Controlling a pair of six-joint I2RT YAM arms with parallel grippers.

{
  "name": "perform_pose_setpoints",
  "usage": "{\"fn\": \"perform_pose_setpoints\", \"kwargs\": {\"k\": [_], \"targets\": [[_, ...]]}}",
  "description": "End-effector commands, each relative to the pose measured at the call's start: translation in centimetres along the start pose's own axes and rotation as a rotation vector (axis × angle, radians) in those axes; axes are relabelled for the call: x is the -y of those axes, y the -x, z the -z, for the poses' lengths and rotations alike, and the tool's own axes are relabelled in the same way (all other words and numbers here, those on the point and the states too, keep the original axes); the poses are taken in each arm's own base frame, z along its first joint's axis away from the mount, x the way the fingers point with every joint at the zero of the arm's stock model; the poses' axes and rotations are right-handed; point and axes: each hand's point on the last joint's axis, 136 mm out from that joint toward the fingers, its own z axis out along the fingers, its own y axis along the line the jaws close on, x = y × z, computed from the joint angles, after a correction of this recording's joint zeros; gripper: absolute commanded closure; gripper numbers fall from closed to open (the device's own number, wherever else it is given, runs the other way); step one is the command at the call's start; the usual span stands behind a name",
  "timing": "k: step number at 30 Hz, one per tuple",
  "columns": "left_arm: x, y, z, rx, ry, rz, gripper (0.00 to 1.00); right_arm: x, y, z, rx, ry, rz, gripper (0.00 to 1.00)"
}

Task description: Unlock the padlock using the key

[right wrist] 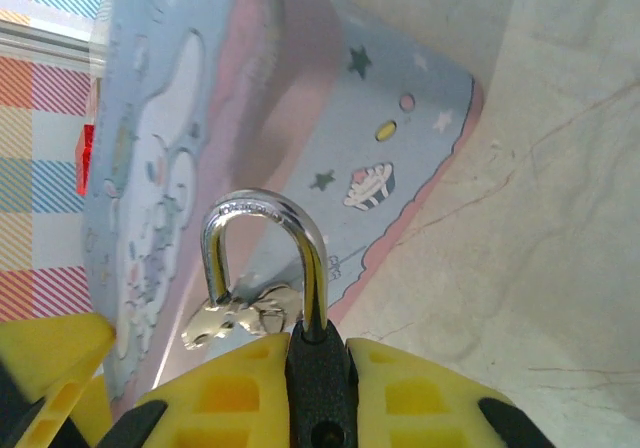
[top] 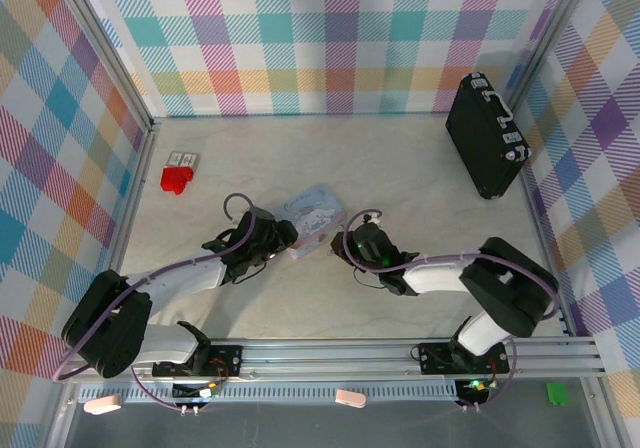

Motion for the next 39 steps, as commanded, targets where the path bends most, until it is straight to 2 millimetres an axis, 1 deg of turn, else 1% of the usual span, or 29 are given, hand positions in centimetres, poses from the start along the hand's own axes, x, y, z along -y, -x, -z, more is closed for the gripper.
{"fn": "perform_pose_setpoints", "kwargs": {"k": [1,5,11,15,19,22,28,35,36,39], "targets": [[-3.8,-2.0,-0.5,-0.069,0.161,-0.064,0.18,1.1,0.6,1.5,-0.002,-0.053,0.091,1.00],[-3.3,-1.6,-0.5,-0.069,0.163,-0.092,0.16,1.5,1.4,3.4,0.000,-0.094,0.181,1.00],[-2.9,-1.2,-0.7,-0.074,0.176,-0.129,0.15,1.4,2.7,6.2,0.007,-0.122,0.315,1.00],[-2.7,-0.9,-1.1,-0.098,0.189,-0.155,0.14,1.4,3.5,8.0,0.003,-0.144,0.405,1.00],[-2.7,-0.4,-1.8,-0.112,0.203,-0.169,0.13,2.2,4.2,9.7,-0.022,-0.194,0.473,1.00],[-2.7,0.4,-2.5,-0.119,0.207,-0.169,0.13,2.9,4.4,10.6,-0.044,-0.216,0.500,1.00],[-2.3,2.2,-4.1,-0.134,0.207,-0.159,0.14,3.7,4.0,11.1,-0.099,-0.229,0.535,1.00],[-1.3,5.4,-6.3,-0.125,0.220,-0.167,0.13,5.0,3.3,10.4,-0.190,-0.284,0.536,1.00],[-1.8,5.5,-6.4,-0.152,0.252,-0.163,0.14,5.1,3.4,10.3,-0.190,-0.295,0.528,1.00],[-1.5,7.2,-7.1,-0.173,0.278,-0.168,0.14,5.3,3.4,10.1,-0.188,-0.295,0.509,1.00]]}}
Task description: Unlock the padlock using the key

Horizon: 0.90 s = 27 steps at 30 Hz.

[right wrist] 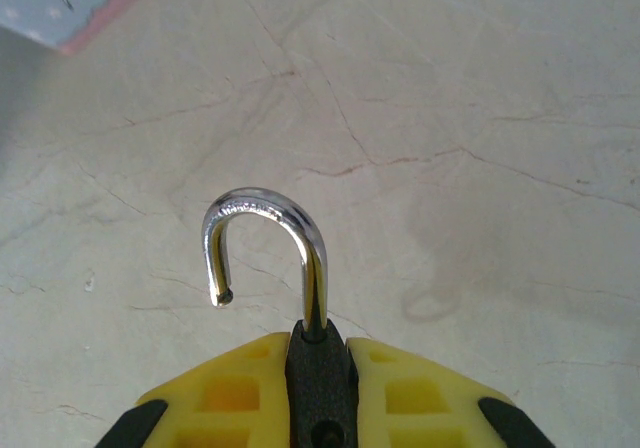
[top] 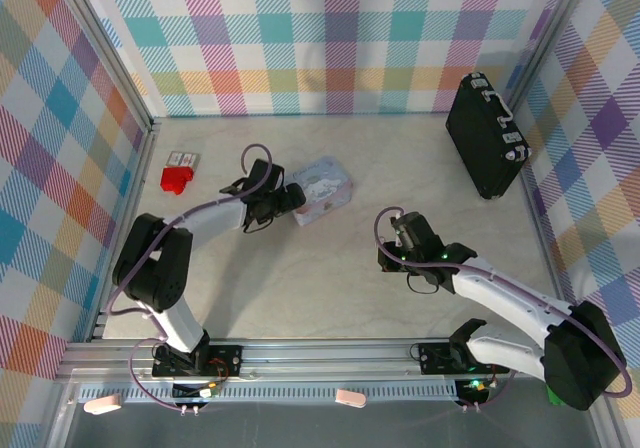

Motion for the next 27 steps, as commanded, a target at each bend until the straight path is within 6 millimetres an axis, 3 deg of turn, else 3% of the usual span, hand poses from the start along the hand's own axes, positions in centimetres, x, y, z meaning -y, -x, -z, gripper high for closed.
{"fn": "perform_pose_setpoints", "kwargs": {"k": [1,6,12,16,27], "targets": [[-4.7,-1.2,-1.2,-0.116,0.190,-0.032,0.13,-0.6,0.9,0.4,0.002,0.020,-0.005,1.00],[-3.2,1.7,0.9,-0.048,0.168,-0.054,0.12,-0.4,0.8,-0.2,-0.036,-0.008,-0.003,1.00],[-2.9,3.2,6.8,0.101,0.122,-0.107,0.09,0.0,0.6,-0.8,-0.071,-0.036,0.009,1.00],[-4.8,2.3,10.7,0.200,0.119,-0.134,0.07,0.5,0.7,-1.4,-0.107,-0.074,0.023,1.00],[-12.1,-1.9,16.5,0.430,0.175,-0.159,0.04,2.2,3.0,-3.0,-0.168,-0.140,0.028,1.00]]}}
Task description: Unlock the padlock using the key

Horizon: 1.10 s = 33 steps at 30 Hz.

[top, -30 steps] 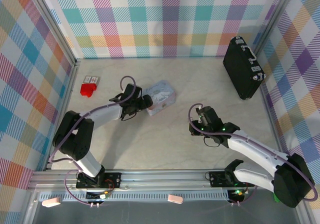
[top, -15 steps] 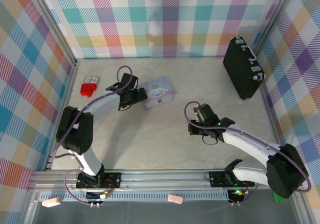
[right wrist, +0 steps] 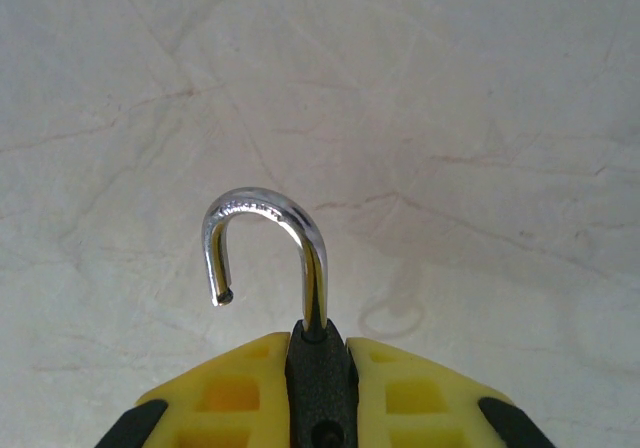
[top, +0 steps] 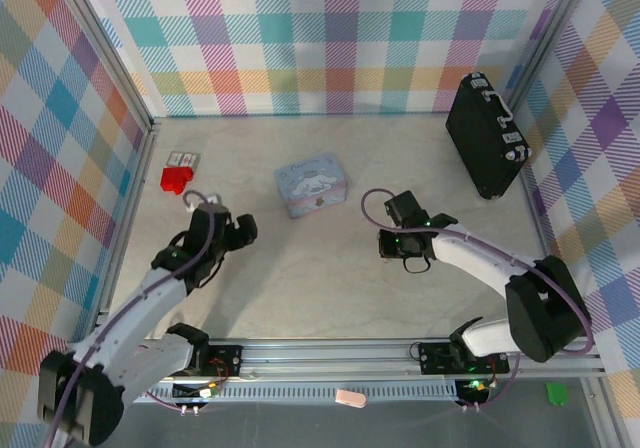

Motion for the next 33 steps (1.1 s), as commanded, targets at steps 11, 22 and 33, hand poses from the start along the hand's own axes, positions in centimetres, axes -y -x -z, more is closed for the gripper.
{"fn": "perform_pose_setpoints", "kwargs": {"k": [11,22,33], "targets": [[-2.3,0.3,2.5,0.186,-0.022,-0.007,0.02,0.9,2.7,-1.6,-0.086,-0.044,0.039,1.00],[-2.1,0.0,2.0,0.174,-0.028,-0.010,0.02,2.1,2.5,-3.3,-0.161,-0.084,0.049,1.00],[-1.9,-0.3,1.3,0.143,-0.020,-0.023,0.01,2.8,1.8,-4.8,-0.224,-0.095,0.047,0.96]]}}
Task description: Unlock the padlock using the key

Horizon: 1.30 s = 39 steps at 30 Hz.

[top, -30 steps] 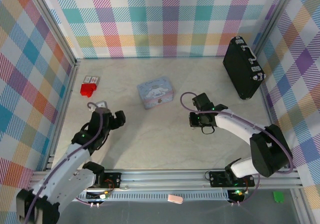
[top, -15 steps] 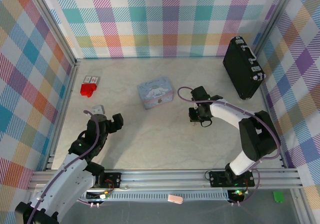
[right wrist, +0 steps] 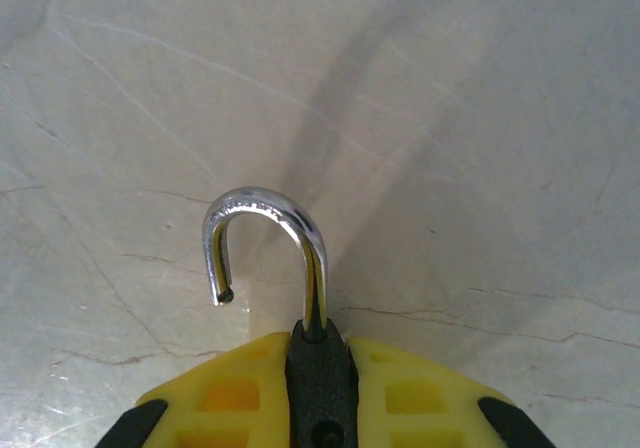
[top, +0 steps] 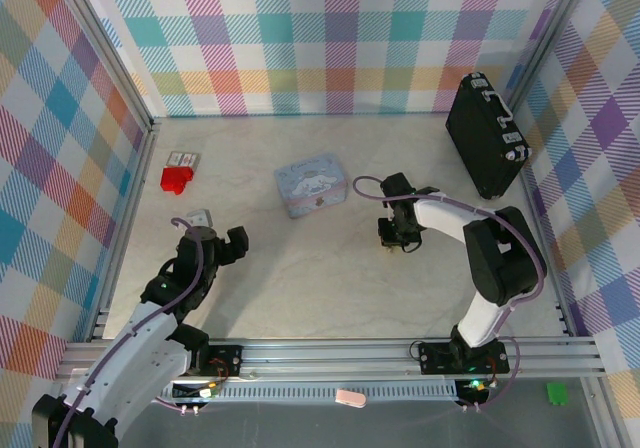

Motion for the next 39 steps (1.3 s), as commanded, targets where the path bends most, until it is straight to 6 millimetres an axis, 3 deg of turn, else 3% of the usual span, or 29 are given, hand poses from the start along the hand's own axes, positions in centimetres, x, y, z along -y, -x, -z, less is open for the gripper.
{"fn": "perform_pose_setpoints", "kwargs": {"k": [1,23,33,39], "targets": [[0.1,0.3,-0.1,0.014,-0.008,-0.009,0.01,-0.1,0.1,0.1,-0.021,0.013,0.012,0.96],[-0.1,0.3,-0.1,0.016,0.004,-0.009,0.01,-0.4,0.0,0.8,-0.023,0.034,0.023,0.81],[-0.2,0.3,-0.2,0.016,0.010,-0.011,0.01,-0.3,0.0,2.5,0.005,0.031,0.037,0.73],[-0.2,0.2,-0.2,0.014,0.009,-0.012,0.01,-0.3,0.0,4.9,0.047,0.039,0.041,0.71]]}}
